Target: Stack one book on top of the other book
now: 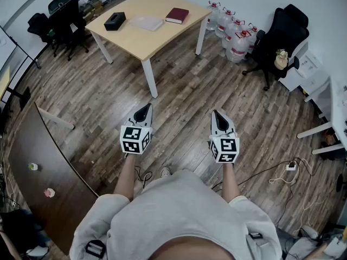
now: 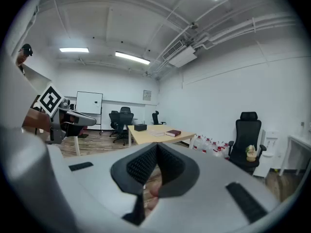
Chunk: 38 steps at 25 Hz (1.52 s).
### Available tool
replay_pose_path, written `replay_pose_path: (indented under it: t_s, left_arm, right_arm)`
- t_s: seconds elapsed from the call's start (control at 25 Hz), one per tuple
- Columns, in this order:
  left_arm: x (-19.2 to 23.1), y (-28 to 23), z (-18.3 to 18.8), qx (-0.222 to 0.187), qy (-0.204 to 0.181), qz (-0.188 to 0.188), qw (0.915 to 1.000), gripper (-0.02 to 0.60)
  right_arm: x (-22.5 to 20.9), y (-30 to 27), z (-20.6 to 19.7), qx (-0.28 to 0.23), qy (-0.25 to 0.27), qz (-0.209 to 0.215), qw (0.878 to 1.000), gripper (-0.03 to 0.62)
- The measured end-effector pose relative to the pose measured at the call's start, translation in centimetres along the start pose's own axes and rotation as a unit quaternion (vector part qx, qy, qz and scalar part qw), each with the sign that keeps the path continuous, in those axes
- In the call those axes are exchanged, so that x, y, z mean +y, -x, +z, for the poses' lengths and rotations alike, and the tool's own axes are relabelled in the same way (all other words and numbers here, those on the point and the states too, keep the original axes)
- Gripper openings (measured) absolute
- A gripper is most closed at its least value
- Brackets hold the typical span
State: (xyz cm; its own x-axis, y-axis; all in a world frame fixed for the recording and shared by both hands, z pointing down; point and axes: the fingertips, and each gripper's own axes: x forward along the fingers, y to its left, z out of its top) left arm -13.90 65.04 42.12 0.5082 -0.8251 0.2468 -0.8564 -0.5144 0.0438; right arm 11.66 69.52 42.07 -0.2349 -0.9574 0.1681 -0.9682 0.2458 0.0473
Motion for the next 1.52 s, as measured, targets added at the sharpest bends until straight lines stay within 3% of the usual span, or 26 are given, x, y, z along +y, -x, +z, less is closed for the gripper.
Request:
replay_pose_path:
  t_s: [0.4,0.52,0.56,0.6,0.64,0.72,1.52]
  left_arm:
    - [-1.2,-0.2,-0.2,0.002,-0.006,-0.006,1.0,0.011]
    - [-2.4,-0.2,0.2,-0.01,-0.014,-0.034,0.9993,0.024]
    - [-3.1,-0.3,0.3,-0.01,-0.014,-0.054,0.9984,0.079]
    - [-3.8,-0.4,0.2,-0.008,-0.013,-0.074,0.9972,0.267]
    - [-4.3,-0.6,0.1,-0.005,-0.012,-0.087,0.9961,0.33]
    - [-4.7,-0.8,-0.1,-0.002,-0.017,-0.089,0.9959,0.362]
    - [-7.9,-1.5,-1.7,0.016,-0.016,-0.081,0.9964,0.362]
  right_arm:
    - [-0.6,0.3,-0.5,0.003,0.0,0.0,1.0,0.005]
    - [-0.4,0.3,-0.5,0.0,-0.016,0.02,1.0,0.006]
    - [0.0,0.1,-0.5,-0.002,-0.023,0.036,0.999,0.04]
    - [0.4,-0.1,-0.4,-0.006,-0.026,0.052,0.998,0.271]
    - [0.6,-0.3,-0.2,-0.013,-0.026,0.062,0.998,0.387]
    - [0.7,-0.4,0.0,-0.02,-0.016,0.065,0.998,0.463]
    - [-0.9,1.4,-1.3,-0.01,-0.006,0.072,0.997,0.462]
